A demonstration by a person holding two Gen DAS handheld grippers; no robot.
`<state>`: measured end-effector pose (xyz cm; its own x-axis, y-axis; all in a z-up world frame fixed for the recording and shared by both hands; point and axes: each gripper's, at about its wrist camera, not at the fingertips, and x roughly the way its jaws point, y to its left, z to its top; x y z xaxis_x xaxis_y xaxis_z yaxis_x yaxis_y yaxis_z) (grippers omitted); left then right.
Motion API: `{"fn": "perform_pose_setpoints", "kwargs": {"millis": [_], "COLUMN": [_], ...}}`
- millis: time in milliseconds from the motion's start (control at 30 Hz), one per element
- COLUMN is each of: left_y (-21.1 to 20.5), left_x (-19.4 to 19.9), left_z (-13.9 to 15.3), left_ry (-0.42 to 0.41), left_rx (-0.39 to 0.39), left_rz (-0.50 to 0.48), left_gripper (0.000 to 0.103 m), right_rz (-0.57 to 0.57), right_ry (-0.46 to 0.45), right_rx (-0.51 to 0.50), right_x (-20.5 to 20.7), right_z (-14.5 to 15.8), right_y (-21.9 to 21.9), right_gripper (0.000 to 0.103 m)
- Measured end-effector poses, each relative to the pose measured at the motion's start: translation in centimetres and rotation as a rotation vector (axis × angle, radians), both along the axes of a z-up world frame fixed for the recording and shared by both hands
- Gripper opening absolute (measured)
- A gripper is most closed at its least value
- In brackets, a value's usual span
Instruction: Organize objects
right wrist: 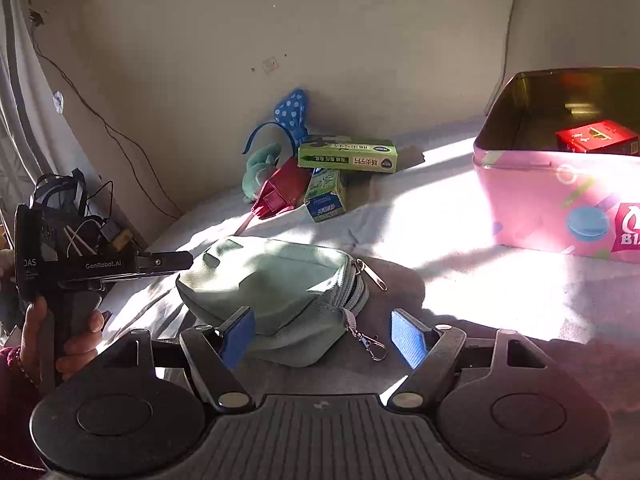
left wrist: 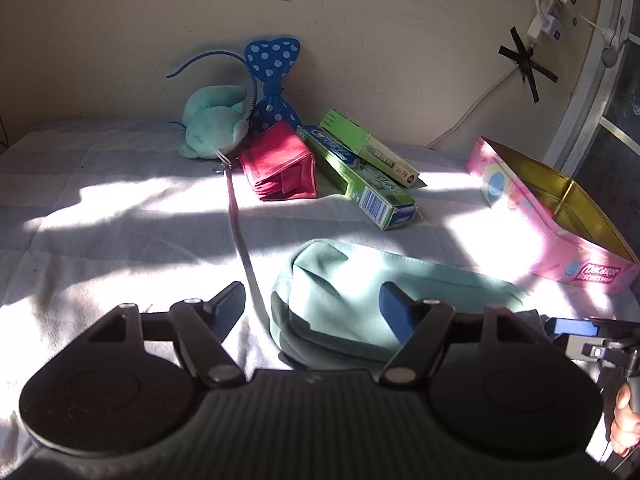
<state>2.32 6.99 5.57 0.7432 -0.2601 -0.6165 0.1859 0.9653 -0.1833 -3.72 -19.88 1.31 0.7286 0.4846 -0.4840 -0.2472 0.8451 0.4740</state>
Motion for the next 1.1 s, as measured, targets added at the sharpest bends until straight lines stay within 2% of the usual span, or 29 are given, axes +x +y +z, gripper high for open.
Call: {"fn": "perform_pose_setpoints", "kwargs": {"millis": [33, 67, 100, 133, 167, 200, 267, 333, 400, 533, 667, 733, 833, 967, 1100], "left_y": [-0.3, -0.5, -0.6, -0.7, -0.9, -1.0, -0.8, -1.2, -2.9, -9.0, -17.1, -21.2, -26.5, -30.5, -32.7], "left_x": [0.3, 0.6, 0.4, 0.0, -0.3, -0.5, -0.9, -1.1, -1.0, 0.8, 4.5, 6.6, 9.8, 14.6, 17.8], "left_z": [-0.6, -1.1, -1.7, -1.9, -1.8, -1.5, -0.3, 1.4, 3.7, 7.4, 9.0, 9.0, 8.1, 5.4, 3.6], "left_ry": [0.016, 0.034, 0.032, 0.012, 0.005, 0.006, 0.014, -0.017, -0.067, -0.152, -0.176, -0.172, -0.145, -0.057, -0.004], "left_rx": [0.012, 0.015, 0.014, 0.016, 0.031, 0.032, -0.03, -0.073, -0.094, -0.088, -0.1, -0.102, -0.111, -0.119, -0.104], "left_rz": [-0.01, -0.019, -0.014, -0.009, -0.005, 0.001, 0.005, -0.008, -0.035, -0.118, -0.207, -0.245, -0.269, -0.267, -0.239], "left_gripper": [0.065, 0.054, 0.053, 0.052, 0.048, 0.043, 0.036, 0.034, 0.034, 0.034, 0.034, 0.034, 0.035, 0.035, 0.035], "right_rz": [0.001, 0.004, 0.006, 0.006, 0.025, 0.02, 0.0, -0.03, -0.059, -0.158, -0.273, -0.321, -0.376, -0.409, -0.408], "right_ry": [0.022, 0.043, 0.043, 0.041, 0.05, 0.048, 0.012, -0.049, -0.107, -0.222, -0.285, -0.271, -0.208, -0.117, -0.034], "right_rx": [0.022, 0.045, 0.069, 0.081, 0.088, 0.081, 0.017, -0.027, -0.009, -0.043, -0.16, -0.215, -0.246, -0.278, -0.283], "right_x": [0.4, 0.7, 0.9, 0.9, 1.2, 1.2, 0.9, 0.3, -0.3, -1.4, -1.3, -0.2, 2.2, 6.2, 9.5], "right_z": [-0.4, -0.8, -1.1, -1.2, -1.3, -1.2, -0.5, 0.8, 2.5, 6.1, 9.0, 10.1, 10.9, 9.6, 8.1], "right_y": [0.1, 0.1, 0.1, 0.3, 0.5, 0.6, 0.9, 0.1, -1.9, -7.0, -13.1, -16.5, -22.2, -27.3, -29.6], "right_gripper": [0.07, 0.07, 0.069, 0.063, 0.051, 0.05, 0.047, 0.045, 0.044, 0.043, 0.043, 0.043, 0.042, 0.041, 0.043]}}
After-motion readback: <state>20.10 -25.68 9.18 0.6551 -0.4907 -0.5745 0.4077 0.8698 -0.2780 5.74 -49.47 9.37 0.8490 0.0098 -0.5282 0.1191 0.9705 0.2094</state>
